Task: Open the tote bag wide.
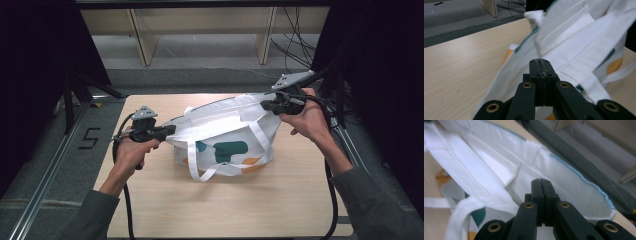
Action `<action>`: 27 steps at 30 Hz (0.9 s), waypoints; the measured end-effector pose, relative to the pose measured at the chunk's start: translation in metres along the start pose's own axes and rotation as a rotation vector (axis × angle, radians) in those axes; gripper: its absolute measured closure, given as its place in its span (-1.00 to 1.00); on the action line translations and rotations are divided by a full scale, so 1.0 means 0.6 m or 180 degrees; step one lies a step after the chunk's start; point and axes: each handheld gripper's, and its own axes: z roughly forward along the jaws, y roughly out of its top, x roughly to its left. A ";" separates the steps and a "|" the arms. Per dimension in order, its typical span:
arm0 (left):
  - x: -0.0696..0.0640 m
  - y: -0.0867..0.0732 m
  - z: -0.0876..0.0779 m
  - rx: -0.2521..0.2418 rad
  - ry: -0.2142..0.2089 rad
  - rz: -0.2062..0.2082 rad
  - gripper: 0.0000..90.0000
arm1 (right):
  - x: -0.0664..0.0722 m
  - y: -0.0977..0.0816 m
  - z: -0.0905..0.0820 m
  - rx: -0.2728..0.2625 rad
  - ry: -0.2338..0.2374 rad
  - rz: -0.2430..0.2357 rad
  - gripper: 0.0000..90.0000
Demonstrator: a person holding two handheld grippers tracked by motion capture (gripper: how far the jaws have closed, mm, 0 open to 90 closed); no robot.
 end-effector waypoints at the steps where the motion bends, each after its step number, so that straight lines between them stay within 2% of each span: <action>1: 0.010 -0.004 0.010 0.0042 0.0063 0.0003 0.98 | -0.004 -0.006 0.011 0.0073 -0.0001 0.0003 1.00; 2: 0.018 -0.009 0.020 0.0075 0.0058 -0.0045 0.98 | -0.010 -0.015 0.023 0.0185 0.0008 0.0027 1.00; 3: 0.026 -0.018 0.040 0.0127 0.0081 -0.0102 0.97 | -0.016 -0.030 0.040 0.0366 -0.0002 0.0141 1.00; 4: 0.026 -0.018 0.040 0.0127 0.0081 -0.0102 0.97 | -0.016 -0.030 0.040 0.0366 -0.0002 0.0141 1.00; 5: 0.032 -0.023 0.047 0.0257 0.0094 -0.0025 0.97 | -0.021 -0.041 0.053 0.0467 0.0006 0.0159 1.00; 6: 0.035 -0.028 0.057 0.0300 0.0096 -0.0041 0.97 | -0.024 -0.052 0.068 0.0523 0.0013 0.0147 1.00; 7: 0.039 -0.034 0.066 0.0366 0.0082 -0.0062 0.97 | -0.025 -0.062 0.075 0.0668 0.0071 0.0240 1.00; 8: 0.041 -0.039 0.074 0.0419 0.0127 -0.0065 0.98 | -0.026 -0.084 0.098 0.0778 0.0114 0.0232 1.00; 9: 0.045 -0.045 0.081 0.0509 0.0159 0.0013 0.98 | -0.025 -0.093 0.107 0.0827 0.0159 0.0283 1.00; 10: 0.048 -0.051 0.088 0.0556 0.0177 -0.0008 0.98 | -0.025 -0.093 0.107 0.0827 0.0159 0.0283 1.00; 11: 0.051 -0.059 0.095 0.0610 0.0163 -0.0015 0.98 | -0.027 -0.103 0.118 0.0800 0.0152 0.0207 1.00; 12: 0.051 -0.067 0.102 0.0633 0.0186 -0.0017 0.99 | -0.022 -0.110 0.124 0.0879 0.0175 0.0343 1.00; 14: 0.053 -0.080 0.114 0.0753 0.0237 0.0038 0.99 | -0.017 -0.136 0.149 0.0905 0.0242 0.0294 1.00; 15: 0.052 -0.083 0.119 0.0770 0.0249 0.0053 0.99 | -0.017 -0.136 0.149 0.0905 0.0242 0.0294 1.00; 16: 0.052 -0.088 0.124 0.0792 0.0263 0.0067 0.99 | -0.006 -0.148 0.158 0.1000 0.0248 0.0381 1.00; 18: 0.052 -0.093 0.131 0.0793 0.0337 0.0069 0.99 | -0.002 -0.152 0.164 0.0975 0.0254 0.0322 1.00; 21: 0.053 -0.086 0.127 0.0820 0.0293 0.0007 0.99 | -0.004 -0.145 0.158 0.0948 0.0250 0.0285 1.00; 22: 0.052 -0.081 0.122 0.0811 0.0292 0.0002 0.99 | -0.003 -0.137 0.147 0.0977 0.0150 0.0361 1.00; 23: 0.051 -0.074 0.114 0.0790 0.0268 0.0018 0.97 | -0.007 -0.130 0.139 0.0862 0.0170 0.0289 1.00; 24: 0.041 -0.052 0.098 0.0728 0.0188 0.0104 0.94 | -0.010 -0.114 0.121 0.0635 0.0174 0.0235 1.00; 25: 0.041 -0.052 0.098 0.0728 0.0188 0.0104 0.92 | -0.010 -0.114 0.121 0.0635 0.0174 0.0235 1.00; 26: 0.031 -0.040 0.094 0.0621 0.0125 0.0131 0.91 | -0.005 -0.092 0.116 0.0436 0.0151 0.0229 1.00; 27: 0.019 -0.025 0.092 0.0534 0.0094 0.0180 0.91 | -0.005 -0.092 0.116 0.0436 0.0151 0.0229 1.00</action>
